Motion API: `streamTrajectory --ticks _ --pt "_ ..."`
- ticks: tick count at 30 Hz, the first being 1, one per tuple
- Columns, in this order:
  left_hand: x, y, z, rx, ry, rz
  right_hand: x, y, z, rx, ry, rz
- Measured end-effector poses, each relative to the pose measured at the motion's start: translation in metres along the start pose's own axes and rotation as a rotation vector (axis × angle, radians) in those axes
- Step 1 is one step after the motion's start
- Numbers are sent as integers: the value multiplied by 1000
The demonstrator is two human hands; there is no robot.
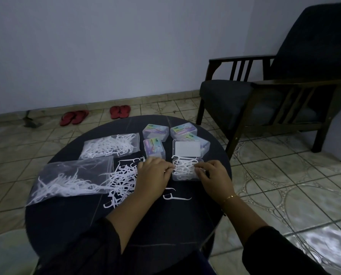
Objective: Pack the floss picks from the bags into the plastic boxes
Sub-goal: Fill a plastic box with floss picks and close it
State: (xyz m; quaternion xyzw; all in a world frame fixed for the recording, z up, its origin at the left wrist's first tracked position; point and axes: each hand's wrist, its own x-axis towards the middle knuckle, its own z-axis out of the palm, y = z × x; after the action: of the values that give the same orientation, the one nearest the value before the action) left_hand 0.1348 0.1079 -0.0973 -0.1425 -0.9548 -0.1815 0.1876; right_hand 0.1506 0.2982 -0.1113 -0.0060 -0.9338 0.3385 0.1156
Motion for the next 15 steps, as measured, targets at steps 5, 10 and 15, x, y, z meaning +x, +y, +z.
streamTrajectory --ticks 5,10,15 --pt "13 7 -7 107 -98 109 0 1 1 -9 12 -13" --pt "19 13 -10 54 -112 75 0 2 0 40 22 -7" --pt "21 17 -7 -3 -114 59 0 3 1 75 32 -11"
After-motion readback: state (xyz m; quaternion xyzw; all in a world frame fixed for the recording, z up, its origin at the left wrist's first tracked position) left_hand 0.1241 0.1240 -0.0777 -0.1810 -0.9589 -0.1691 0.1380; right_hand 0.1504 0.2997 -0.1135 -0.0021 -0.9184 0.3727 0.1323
